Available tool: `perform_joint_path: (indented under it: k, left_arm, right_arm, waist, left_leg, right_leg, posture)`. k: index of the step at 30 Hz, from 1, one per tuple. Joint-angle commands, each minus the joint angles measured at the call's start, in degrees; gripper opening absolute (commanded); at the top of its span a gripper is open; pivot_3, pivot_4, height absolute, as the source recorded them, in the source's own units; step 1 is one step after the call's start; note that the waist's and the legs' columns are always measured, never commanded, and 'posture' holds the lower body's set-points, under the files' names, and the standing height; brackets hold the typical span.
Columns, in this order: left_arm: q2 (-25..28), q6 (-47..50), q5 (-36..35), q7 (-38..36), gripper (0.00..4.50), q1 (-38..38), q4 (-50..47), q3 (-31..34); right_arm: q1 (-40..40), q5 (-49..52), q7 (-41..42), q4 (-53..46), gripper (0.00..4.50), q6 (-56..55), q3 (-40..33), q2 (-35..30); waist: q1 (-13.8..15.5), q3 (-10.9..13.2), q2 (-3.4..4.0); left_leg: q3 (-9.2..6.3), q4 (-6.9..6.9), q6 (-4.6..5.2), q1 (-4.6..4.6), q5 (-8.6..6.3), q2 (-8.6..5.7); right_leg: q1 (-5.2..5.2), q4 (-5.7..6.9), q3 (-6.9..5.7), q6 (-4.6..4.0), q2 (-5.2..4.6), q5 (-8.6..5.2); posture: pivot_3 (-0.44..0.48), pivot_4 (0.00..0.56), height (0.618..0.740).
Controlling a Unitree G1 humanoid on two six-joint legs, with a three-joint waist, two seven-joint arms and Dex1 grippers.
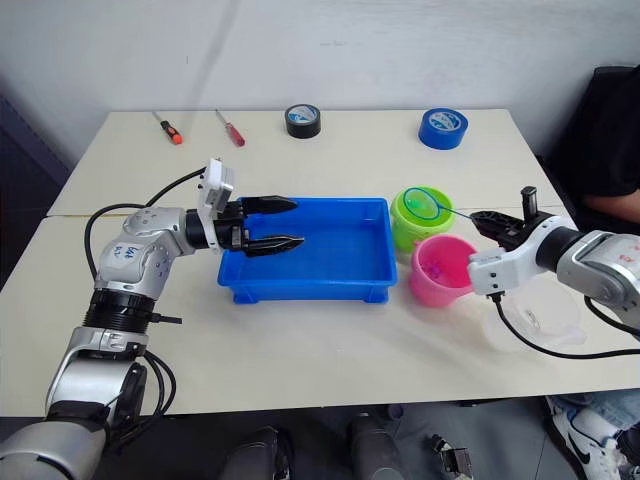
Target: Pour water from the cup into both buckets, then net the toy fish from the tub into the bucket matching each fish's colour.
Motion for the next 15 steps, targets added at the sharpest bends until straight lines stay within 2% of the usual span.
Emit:
perform_joint_path:
  k: [1,8,12,15]
  left_arm:
    - [0.50,-1.08,0.35,-0.35,4.48,-1.83,0.03,0.62]
    - [0.17,-2.28,1.00,-1.08,4.48,-3.53,2.61,0.34]
    - [0.08,-2.89,1.21,-1.16,4.48,-4.09,3.42,0.54]
    - [0.29,-3.21,1.25,-1.38,4.48,-3.42,3.20,0.67]
  right_arm:
    - [-0.52,-0.49,-0.24,-0.31,0.00,-1.16,-3.04,-2.33]
    - [-1.19,-1.82,0.42,-0.67,0.00,-2.82,-1.80,-2.06]
    - [-5.15,-2.27,-0.65,2.98,0.00,-1.92,-2.94,-2.42]
    - [-3.63,-2.35,0.05,2.46,0.00,-4.73,-1.55,-2.59]
  waist:
    - [0.00,0.00,0.00]
    - [-0.10,0.00,0.00]
    - [-0.12,0.00,0.01]
    - [-0.07,0.00,0.01]
  left_leg:
    - [0.00,0.00,0.00,0.01,0.00,0.00]
    - [0.09,0.02,-0.01,0.11,0.00,0.01]
    - [0.17,0.06,-0.01,0.13,0.01,0.00]
    - [0.17,0.05,-0.01,0.17,0.01,0.02]
  right_leg:
    - [0.00,0.01,0.01,0.00,0.00,0.00]
    - [0.00,0.15,0.10,0.00,0.04,0.00]
    - [-0.02,0.21,0.15,0.00,0.02,0.00]
    - [-0.02,0.23,0.15,0.00,0.03,0.00]
  posture:
    - [0.000,0.150,0.740]
    - [0.000,0.150,0.740]
    - [0.000,0.150,0.740]
    - [0.000,0.150,0.740]
